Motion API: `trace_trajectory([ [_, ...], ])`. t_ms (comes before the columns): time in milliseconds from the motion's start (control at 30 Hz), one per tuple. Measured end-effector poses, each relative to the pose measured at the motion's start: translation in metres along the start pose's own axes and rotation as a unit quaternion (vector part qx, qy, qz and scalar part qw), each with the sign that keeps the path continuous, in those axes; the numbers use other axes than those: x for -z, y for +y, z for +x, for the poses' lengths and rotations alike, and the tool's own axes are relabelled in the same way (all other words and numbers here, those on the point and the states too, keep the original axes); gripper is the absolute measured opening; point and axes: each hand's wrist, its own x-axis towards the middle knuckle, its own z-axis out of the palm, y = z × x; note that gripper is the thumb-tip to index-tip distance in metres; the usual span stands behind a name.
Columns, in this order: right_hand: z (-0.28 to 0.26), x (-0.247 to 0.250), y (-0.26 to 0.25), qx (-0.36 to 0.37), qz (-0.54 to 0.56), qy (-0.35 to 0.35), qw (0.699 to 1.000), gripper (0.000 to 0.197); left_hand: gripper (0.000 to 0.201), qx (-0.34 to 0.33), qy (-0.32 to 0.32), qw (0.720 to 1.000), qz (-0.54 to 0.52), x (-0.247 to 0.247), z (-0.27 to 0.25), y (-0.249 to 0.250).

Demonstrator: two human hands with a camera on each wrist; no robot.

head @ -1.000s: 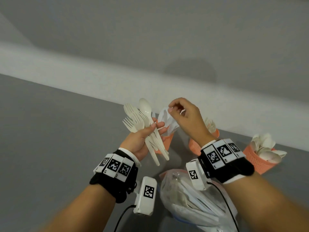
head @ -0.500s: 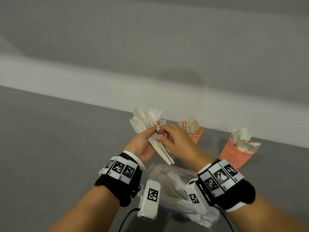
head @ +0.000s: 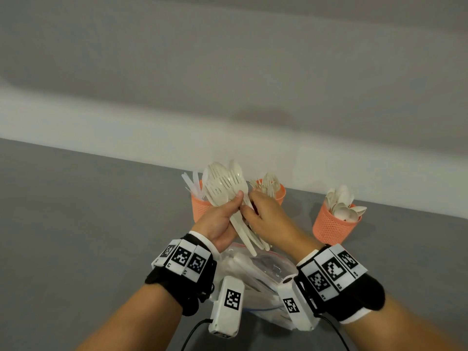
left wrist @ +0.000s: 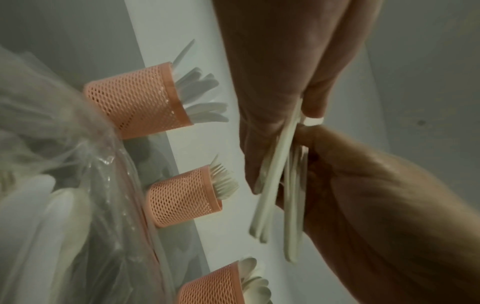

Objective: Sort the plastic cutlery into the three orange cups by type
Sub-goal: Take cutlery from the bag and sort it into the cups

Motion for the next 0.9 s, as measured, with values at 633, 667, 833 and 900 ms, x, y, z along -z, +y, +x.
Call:
trace_trajectory([
  [633, -0.029, 0.021, 0.023, -0.068, 0.153, -0.01, 0.986, 0.019, 0.023, -0.031, 0.045, 0.998, 0.036, -0.021, -0.001, -0.019],
  [667, -0.03, 0.021, 0.024, -0.075, 0.144, -0.01, 0.987, 0.022, 0.021, -0.023, 0.057, 0.997, 0.044, -0.022, 0.0, -0.02],
  [833, -0.033, 0.023, 0.027, -0.071, 0.098, -0.021, 0.992, 0.031, 0.019, 0.001, 0.112, 0.992, 0.051, -0.022, 0.005, -0.025],
  [900, -0.035, 0.024, 0.028, -0.085, 0.118, -0.024, 0.989, 0.03, 0.022, 0.002, 0.122, 0.991, 0.058, -0.023, 0.005, -0.028],
])
